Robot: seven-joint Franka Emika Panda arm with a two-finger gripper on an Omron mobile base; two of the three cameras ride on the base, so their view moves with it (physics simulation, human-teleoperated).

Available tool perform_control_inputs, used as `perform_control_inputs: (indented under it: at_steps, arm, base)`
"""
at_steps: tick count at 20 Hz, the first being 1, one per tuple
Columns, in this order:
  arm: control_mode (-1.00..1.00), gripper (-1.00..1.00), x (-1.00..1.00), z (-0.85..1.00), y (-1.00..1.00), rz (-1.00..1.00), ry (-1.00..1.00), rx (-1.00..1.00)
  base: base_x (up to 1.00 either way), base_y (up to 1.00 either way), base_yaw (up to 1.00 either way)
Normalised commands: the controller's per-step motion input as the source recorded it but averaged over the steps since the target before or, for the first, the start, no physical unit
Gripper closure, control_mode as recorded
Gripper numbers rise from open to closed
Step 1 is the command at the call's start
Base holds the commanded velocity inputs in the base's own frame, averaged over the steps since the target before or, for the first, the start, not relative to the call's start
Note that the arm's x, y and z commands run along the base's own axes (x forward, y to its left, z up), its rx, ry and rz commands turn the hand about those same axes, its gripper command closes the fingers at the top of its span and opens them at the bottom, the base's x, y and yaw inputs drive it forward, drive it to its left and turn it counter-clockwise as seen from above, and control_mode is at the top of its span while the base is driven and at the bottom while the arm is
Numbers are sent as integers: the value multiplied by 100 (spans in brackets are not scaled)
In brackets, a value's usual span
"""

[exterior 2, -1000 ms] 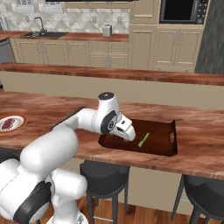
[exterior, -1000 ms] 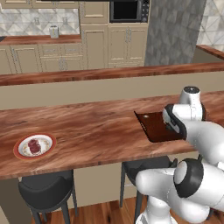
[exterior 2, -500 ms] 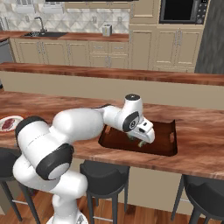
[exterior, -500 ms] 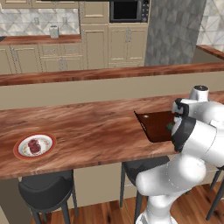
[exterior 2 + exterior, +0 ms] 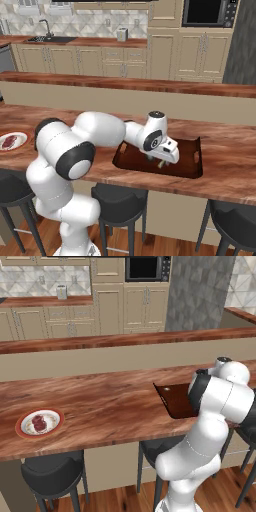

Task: Create a steak meal by picking up the steak and asparagus from the tray and placing them on the plate. Leave the bell pepper on the tray.

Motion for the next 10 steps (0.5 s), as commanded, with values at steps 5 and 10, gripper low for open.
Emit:
perform_control_inputs:
  at_steps: [5, 10]
  arm:
    - [-100, -100, 14, -31, 0, 11, 0, 0]
    - [-100, -100, 16, -26, -1, 10, 0, 0]
  base:
    - [0, 0, 0]
    - [0, 0, 0]
